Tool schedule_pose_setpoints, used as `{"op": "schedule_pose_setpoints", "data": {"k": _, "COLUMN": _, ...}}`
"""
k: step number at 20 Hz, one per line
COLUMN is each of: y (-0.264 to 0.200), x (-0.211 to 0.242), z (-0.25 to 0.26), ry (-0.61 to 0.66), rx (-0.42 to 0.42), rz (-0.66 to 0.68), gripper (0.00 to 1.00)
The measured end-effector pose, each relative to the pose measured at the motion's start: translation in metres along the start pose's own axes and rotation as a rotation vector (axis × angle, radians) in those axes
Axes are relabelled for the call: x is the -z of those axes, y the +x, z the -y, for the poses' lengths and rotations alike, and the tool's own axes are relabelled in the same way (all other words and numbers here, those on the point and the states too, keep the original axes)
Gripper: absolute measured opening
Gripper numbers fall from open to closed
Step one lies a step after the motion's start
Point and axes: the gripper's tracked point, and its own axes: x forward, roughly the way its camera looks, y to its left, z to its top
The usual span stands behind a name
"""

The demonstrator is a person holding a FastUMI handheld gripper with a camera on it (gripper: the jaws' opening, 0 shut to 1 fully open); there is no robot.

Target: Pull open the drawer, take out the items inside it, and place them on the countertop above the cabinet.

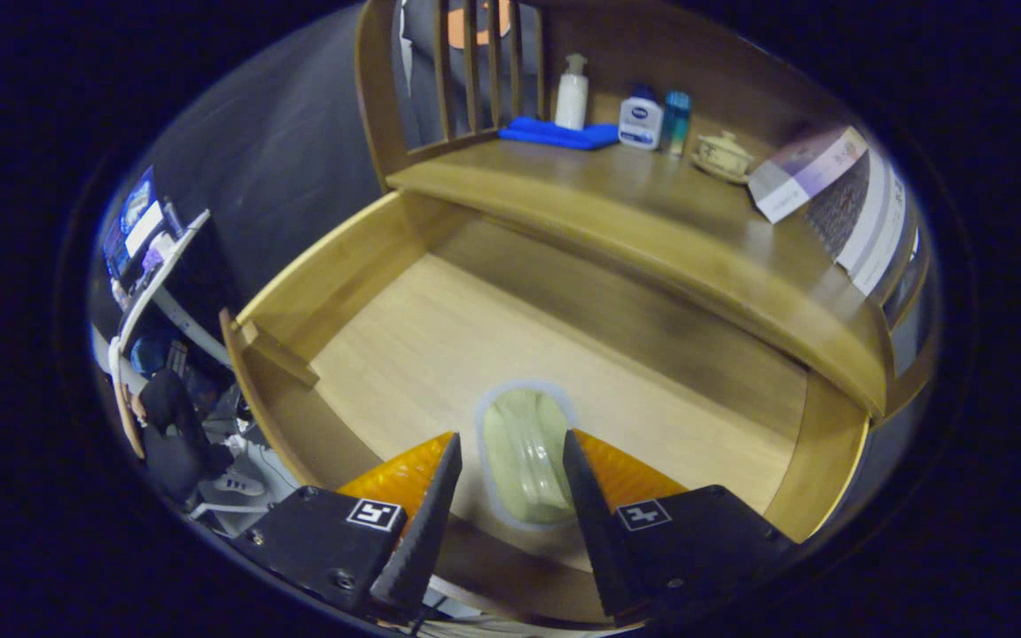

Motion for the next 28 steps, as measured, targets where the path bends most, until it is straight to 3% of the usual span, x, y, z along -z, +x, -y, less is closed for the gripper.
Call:
{"op": "schedule_pose_setpoints", "data": {"k": 5, "y": 0.015, "x": 0.011, "z": 0.006, "ry": 0.043, "rx": 0.009, "rz": -0.072, "gripper": 0.61}}
{"op": "schedule_pose_setpoints", "data": {"k": 11, "y": 0.016, "x": 0.011, "z": 0.018, "ry": 0.085, "rx": 0.043, "rz": -0.076, "gripper": 0.24}}
{"op": "schedule_pose_setpoints", "data": {"k": 12, "y": 0.016, "x": 0.01, "z": 0.02, "ry": 0.111, "rx": 0.043, "rz": -0.07, "gripper": 0.21}}
{"op": "schedule_pose_setpoints", "data": {"k": 16, "y": 0.005, "x": 0.004, "z": 0.025, "ry": 0.225, "rx": 0.037, "rz": -0.05, "gripper": 0.2}}
{"op": "schedule_pose_setpoints", "data": {"k": 24, "y": -0.055, "x": -0.049, "z": 0.021, "ry": 0.27, "rx": 0.038, "rz": 0.084, "gripper": 0.2}}
{"op": "schedule_pose_setpoints", "data": {"k": 28, "y": -0.073, "x": -0.082, "z": 0.042, "ry": 0.327, "rx": 0.089, "rz": 0.124, "gripper": 0.2}}
